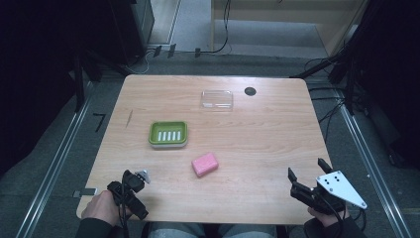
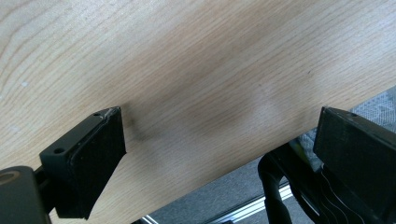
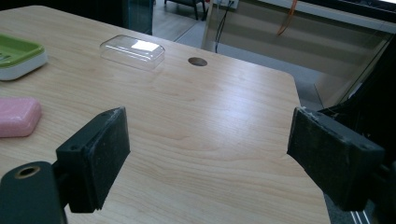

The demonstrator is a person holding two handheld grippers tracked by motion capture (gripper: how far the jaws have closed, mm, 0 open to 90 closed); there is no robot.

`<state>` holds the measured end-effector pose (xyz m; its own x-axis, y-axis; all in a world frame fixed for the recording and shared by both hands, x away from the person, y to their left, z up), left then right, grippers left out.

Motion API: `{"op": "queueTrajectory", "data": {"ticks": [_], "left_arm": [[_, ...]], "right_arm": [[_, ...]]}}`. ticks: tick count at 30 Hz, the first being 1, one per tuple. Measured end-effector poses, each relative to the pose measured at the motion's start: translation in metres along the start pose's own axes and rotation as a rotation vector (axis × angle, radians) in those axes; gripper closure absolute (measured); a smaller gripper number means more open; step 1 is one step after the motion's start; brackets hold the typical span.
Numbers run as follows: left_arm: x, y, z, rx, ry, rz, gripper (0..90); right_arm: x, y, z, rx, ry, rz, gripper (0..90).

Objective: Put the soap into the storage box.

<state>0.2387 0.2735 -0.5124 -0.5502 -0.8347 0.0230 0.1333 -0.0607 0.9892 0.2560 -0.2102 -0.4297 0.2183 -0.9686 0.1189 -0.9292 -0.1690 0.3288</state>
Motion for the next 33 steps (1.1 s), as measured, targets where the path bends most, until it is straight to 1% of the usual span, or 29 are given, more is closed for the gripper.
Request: {"op": "queueTrajectory", "data": {"ticks": [5,8,10,13,14,15,20,23,24,27,33], "left_arm": [[0.0,0.0,-0.001,0.003,-0.002,0.0,3.1],[0.001,0.0,-0.001,-0.001,-0.004,0.006,3.1],[0.003,0.0,-0.001,-0.009,-0.014,0.018,3.1],[0.007,0.001,-0.004,-0.01,-0.026,0.012,3.1],[0.008,0.001,-0.004,-0.01,-0.033,0.015,3.1],[0.009,0.001,-0.005,-0.015,-0.039,0.011,3.1],[0.012,0.003,-0.009,-0.011,-0.059,0.011,3.0],[0.015,0.005,-0.012,-0.006,-0.079,0.005,3.0],[0.015,0.006,-0.014,-0.002,-0.092,0.008,2.9],[0.014,0.01,-0.022,0.012,-0.107,0.01,2.9],[0.012,0.016,-0.03,0.019,-0.115,-0.003,2.8]], "right_arm": [[0.0,0.0,0.0,0.0,0.002,0.001,13.7],[0.0,0.001,0.0,0.0,0.001,0.001,13.8],[-0.001,0.0,0.0,0.0,0.006,0.0,13.7],[-0.001,-0.001,-0.001,-0.001,0.002,0.0,13.7],[-0.002,-0.001,-0.001,0.0,0.014,-0.002,13.7],[-0.002,-0.001,-0.001,0.0,0.014,-0.002,13.7],[-0.001,-0.001,0.0,-0.002,0.006,-0.004,13.7],[-0.001,-0.001,0.0,-0.002,0.006,-0.004,13.7],[-0.001,-0.001,0.0,-0.002,0.006,-0.004,13.7],[-0.001,-0.001,-0.001,-0.002,0.005,-0.005,13.7],[-0.001,-0.001,-0.001,-0.001,0.007,-0.003,13.8]]}}
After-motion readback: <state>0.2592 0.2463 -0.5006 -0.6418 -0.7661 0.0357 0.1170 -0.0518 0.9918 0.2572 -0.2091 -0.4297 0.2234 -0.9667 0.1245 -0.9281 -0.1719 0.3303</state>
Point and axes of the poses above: each handheld gripper's, and its own axes: y roughly backward along the jaws, z roughly out of its underside, x roughly to its right, the point moved 6 cm from there along -y, roughly forward along the jaws, and after that the axes turned 2 degrees about z, right-handed, at the moved point
